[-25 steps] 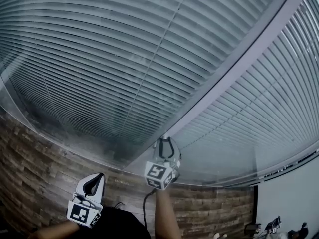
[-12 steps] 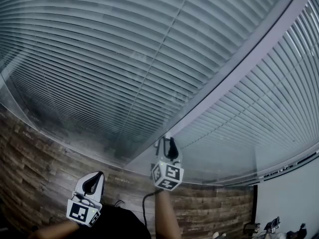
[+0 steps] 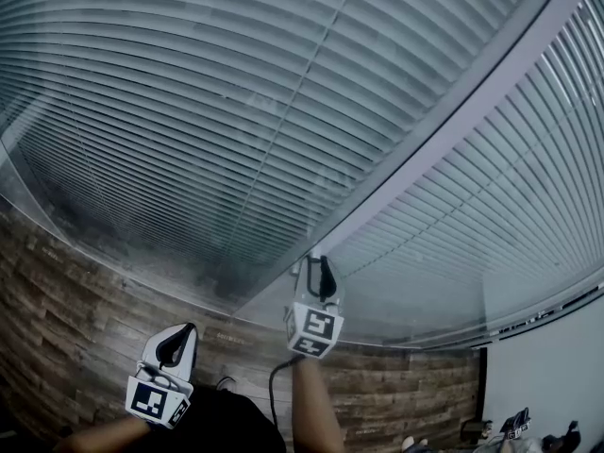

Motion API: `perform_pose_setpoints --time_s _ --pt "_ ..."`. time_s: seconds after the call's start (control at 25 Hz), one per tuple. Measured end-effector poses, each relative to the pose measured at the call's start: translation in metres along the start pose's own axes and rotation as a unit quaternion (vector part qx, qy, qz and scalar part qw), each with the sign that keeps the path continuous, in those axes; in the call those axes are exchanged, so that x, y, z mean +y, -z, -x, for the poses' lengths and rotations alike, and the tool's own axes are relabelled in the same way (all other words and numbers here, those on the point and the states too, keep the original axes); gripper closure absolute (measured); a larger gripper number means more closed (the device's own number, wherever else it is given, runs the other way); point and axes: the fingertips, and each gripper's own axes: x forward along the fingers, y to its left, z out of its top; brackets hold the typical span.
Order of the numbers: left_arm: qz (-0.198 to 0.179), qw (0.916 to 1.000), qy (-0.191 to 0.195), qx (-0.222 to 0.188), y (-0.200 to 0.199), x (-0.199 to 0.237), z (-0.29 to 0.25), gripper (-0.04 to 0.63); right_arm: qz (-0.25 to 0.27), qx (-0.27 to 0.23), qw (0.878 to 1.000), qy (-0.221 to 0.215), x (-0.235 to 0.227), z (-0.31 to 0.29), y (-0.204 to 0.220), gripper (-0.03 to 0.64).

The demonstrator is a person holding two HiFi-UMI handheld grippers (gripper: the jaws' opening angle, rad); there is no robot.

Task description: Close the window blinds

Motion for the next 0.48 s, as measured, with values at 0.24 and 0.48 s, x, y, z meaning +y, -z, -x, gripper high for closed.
perform_pose_setpoints --time_s 0.24,0.48 --pt "0.005 1.0000 0.001 -0.002 -0.0026 -0.0025 0.0006 0.594 -0.238 -0.025 0.971 -0.028 -0.0103 -0.0004 0.0037 0.486" --pt "0.002 1.0000 -0.002 0.000 -0.0051 -0.0016 0.0014 0.594 -0.061 0.007 0.998 -0.001 -0.0059 -0.0016 0.0035 0.449"
